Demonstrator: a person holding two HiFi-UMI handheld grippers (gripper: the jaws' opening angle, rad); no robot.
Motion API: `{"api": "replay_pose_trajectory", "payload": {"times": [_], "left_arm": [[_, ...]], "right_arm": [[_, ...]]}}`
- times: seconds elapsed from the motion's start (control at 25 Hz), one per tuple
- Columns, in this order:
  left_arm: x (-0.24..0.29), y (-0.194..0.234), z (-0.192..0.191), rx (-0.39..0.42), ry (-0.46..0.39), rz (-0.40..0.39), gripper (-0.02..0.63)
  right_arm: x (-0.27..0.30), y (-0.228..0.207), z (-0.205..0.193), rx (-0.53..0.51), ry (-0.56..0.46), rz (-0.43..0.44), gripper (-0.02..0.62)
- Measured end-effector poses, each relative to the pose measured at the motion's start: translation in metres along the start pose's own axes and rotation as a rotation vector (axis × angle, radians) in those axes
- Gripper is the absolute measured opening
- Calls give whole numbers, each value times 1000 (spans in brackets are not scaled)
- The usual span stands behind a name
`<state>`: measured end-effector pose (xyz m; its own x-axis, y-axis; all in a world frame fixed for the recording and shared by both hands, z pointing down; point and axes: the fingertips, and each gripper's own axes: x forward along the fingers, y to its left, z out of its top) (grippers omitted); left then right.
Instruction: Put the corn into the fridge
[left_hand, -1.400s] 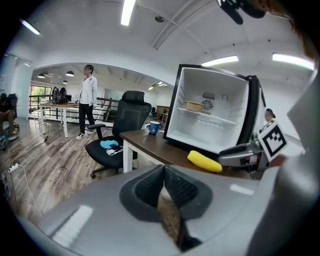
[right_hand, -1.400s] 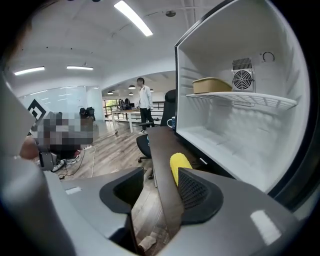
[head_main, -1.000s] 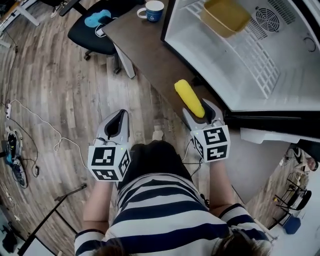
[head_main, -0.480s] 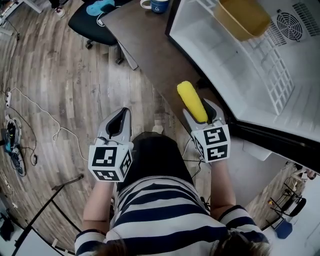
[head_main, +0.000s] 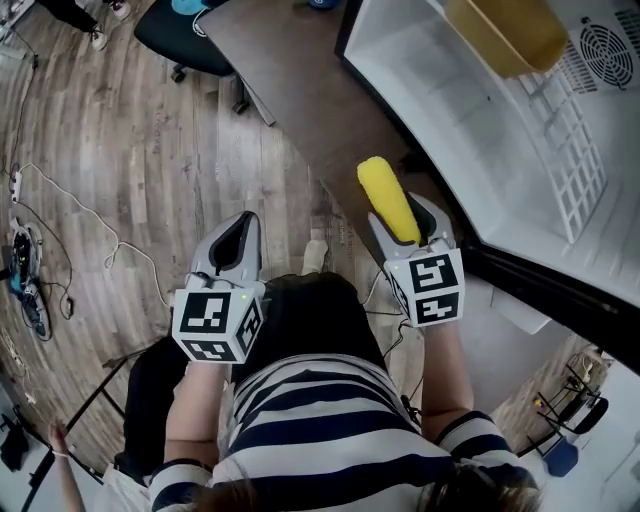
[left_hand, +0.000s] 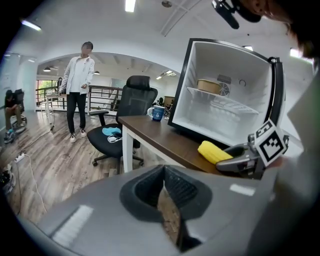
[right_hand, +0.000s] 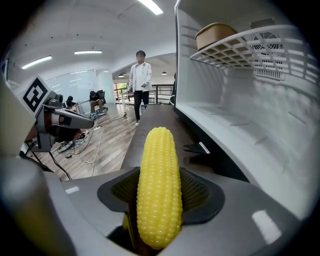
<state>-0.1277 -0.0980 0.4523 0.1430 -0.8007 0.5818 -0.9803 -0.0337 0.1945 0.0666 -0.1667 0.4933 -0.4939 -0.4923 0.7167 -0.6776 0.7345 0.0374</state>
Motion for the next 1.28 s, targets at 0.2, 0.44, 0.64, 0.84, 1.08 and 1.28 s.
{"api": "replay_pose_trajectory", "payload": {"times": [0.2,0.44,0.64,0.84,1.08,1.28], "left_arm": [[6,-2,3,1,-6,8,0],[5,-9,11,3,-24,18,0],[6,-16,21,6,-46,11,0],[1,-13,25,4,-68,9,0],[9,-15,42,21,-94,-26,0],[27,-20,64,63,-95,-93,0]], "right_arm": [[2,0,0,-5,-11,17,244],[-4,3,-1,15,-19,47,242],[-10,3,1,25,-34,56,242],[-20,10,10,62,-69,69,242],[-27,-4,34,88,-110,29,242],[-33,-23,58,123,-147,-40,242]]}}
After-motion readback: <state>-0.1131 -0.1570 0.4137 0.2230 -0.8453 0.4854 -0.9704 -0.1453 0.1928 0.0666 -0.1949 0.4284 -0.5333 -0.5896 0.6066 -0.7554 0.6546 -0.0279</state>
